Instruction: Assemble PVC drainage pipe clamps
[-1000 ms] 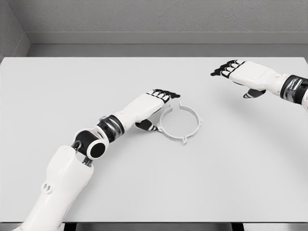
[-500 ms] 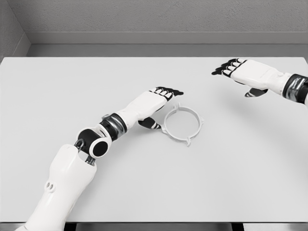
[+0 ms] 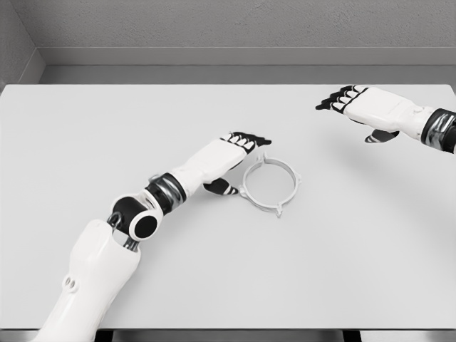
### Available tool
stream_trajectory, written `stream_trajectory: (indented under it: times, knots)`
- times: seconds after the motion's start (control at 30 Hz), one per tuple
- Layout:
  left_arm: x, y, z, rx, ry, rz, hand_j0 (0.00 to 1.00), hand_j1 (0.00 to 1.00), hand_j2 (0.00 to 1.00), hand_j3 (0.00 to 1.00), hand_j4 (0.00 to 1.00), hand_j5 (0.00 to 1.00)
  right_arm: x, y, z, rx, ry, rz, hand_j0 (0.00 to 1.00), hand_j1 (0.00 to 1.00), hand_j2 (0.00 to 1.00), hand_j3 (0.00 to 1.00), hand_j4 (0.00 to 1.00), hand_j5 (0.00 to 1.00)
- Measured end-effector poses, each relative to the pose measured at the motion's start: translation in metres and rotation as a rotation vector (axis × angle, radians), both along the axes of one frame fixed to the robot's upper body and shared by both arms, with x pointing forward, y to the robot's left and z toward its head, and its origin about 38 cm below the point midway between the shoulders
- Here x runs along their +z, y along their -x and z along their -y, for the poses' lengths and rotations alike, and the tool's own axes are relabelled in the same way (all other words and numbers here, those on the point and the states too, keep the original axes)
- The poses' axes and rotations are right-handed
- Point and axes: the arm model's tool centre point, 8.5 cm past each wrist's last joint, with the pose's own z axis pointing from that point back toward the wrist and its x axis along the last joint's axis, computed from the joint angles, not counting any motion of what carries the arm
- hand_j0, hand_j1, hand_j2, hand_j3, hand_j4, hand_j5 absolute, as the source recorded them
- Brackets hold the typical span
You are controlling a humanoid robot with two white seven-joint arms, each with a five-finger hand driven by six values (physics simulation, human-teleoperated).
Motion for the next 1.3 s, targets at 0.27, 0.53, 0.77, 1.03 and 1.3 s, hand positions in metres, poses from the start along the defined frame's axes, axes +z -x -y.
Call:
stream_trajectory:
  times: [0.27,0.53,0.77,1.03,1.3]
  knots:
    - [-0.004,0.006,0.0,-0.002,0.004,-0.01,1.0,1.0,1.0,1.0,1.0,1.0,0.001,0.001,0.002,-0.001,0.007,0.0,1.0,1.0,1.0,1.0,1.0,1.0]
    - [-0.007,0.008,0.001,-0.005,0.006,-0.017,1.0,1.0,1.0,1.0,1.0,1.0,-0.001,0.003,0.005,-0.002,0.018,-0.008,1.0,1.0,1.0,1.0,1.0,1.0]
    - [-0.007,0.009,0.003,-0.012,0.008,-0.016,1.0,1.0,1.0,1.0,1.0,1.0,0.001,0.005,0.01,-0.006,0.028,-0.004,1.0,1.0,1.0,1.0,1.0,1.0]
    - [-0.008,0.008,0.007,-0.018,0.007,-0.02,1.0,1.0,1.0,1.0,1.0,1.0,0.002,0.005,0.012,-0.006,0.032,-0.002,1.0,1.0,1.0,1.0,1.0,1.0]
    - [-0.01,0.006,0.008,-0.018,0.001,-0.029,1.0,1.0,1.0,1.0,1.0,1.0,0.003,0.006,0.014,-0.008,0.035,-0.001,1.0,1.0,1.0,1.0,1.0,1.0]
